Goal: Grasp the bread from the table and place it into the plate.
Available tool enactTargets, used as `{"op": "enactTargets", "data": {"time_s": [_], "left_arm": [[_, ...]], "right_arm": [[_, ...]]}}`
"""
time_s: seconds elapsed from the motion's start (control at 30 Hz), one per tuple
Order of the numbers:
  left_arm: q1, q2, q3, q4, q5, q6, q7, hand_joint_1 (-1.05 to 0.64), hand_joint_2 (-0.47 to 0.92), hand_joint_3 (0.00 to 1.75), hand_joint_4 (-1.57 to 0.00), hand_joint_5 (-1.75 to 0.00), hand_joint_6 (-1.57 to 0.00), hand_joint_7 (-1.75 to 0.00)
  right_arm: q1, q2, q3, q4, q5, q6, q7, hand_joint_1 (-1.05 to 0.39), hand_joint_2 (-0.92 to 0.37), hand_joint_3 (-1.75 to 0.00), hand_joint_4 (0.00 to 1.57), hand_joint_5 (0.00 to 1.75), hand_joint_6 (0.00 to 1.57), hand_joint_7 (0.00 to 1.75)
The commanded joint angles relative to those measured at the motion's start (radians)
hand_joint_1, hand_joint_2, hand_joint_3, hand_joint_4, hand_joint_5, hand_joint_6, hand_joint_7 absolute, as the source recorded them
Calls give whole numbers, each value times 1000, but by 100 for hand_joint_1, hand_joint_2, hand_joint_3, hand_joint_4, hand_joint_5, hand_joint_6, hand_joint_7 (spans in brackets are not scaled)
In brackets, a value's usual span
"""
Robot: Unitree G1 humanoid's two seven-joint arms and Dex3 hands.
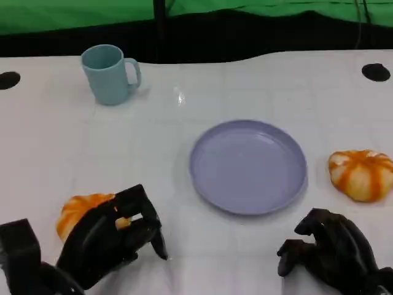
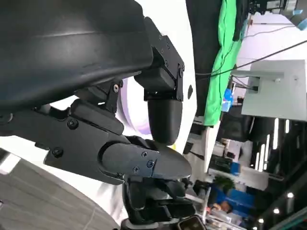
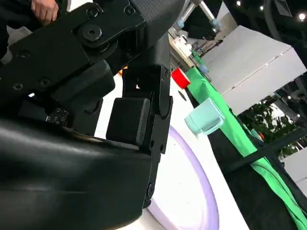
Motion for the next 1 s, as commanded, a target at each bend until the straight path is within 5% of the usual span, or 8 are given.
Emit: {"op": "enactTargets", "data": {"time_s": [0.03, 0.27, 0.47, 0.73, 1.0], "left_arm": [[2, 40, -3, -18, 50, -87, 21, -68, 92, 27, -46, -169, -52, -113], [1, 115, -19, -74, 177, -156, 97, -70, 92, 29, -53, -128, -58, -53], [9, 221, -51, -201, 279, -58, 135, -73, 92, 27, -45, -103, -52, -19], [26, 338, -71, -367, 439, 27, 202, -72, 92, 21, -29, -91, -45, -8], [44, 443, -89, -480, 621, 59, 258, -74, 92, 17, -35, -49, -38, 0]], "right_arm": [[7, -8, 1, -7, -4, -9, -6, -104, -73, -1, 157, 71, 157, 34], [3, -7, -1, 0, 1, -14, 1, -104, -72, 0, 157, 72, 157, 35], [3, -9, -5, -3, 5, -4, -1, -103, -71, 0, 157, 71, 157, 36], [5, -8, -1, -9, 3, -4, -1, -104, -71, 0, 157, 71, 157, 34], [11, -8, -2, -15, 1, -6, -5, -104, -70, 0, 157, 72, 157, 37]]}}
